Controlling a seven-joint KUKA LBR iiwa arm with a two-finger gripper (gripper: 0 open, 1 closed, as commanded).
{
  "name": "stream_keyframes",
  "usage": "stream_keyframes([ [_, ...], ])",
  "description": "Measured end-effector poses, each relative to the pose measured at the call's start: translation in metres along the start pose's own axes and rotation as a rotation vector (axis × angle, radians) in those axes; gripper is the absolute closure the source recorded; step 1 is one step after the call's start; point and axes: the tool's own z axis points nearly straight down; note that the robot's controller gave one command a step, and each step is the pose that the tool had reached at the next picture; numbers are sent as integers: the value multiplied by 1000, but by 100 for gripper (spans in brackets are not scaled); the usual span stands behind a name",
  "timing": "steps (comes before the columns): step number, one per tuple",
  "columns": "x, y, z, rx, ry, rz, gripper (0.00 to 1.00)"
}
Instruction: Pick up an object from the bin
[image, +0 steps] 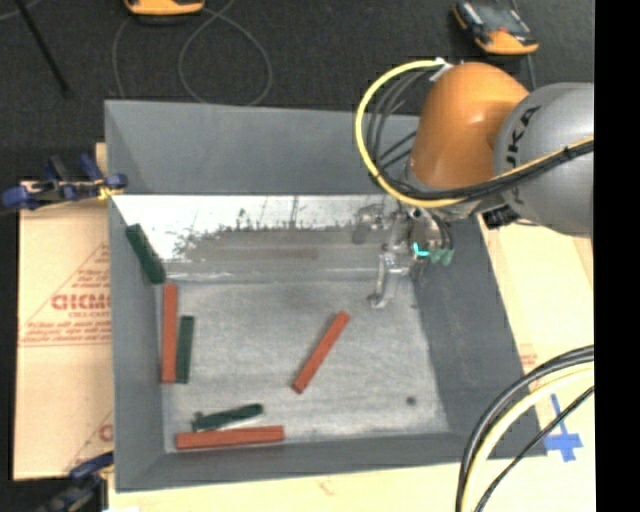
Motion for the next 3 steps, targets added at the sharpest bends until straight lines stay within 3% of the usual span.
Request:
stream_keyframes([
  [1, 56, 41, 103, -2, 3, 43, 0],
  [2, 52, 39, 98, -1, -7, 44, 100],
  [3, 71, 30, -51, 2, -16, 7, 100],
])
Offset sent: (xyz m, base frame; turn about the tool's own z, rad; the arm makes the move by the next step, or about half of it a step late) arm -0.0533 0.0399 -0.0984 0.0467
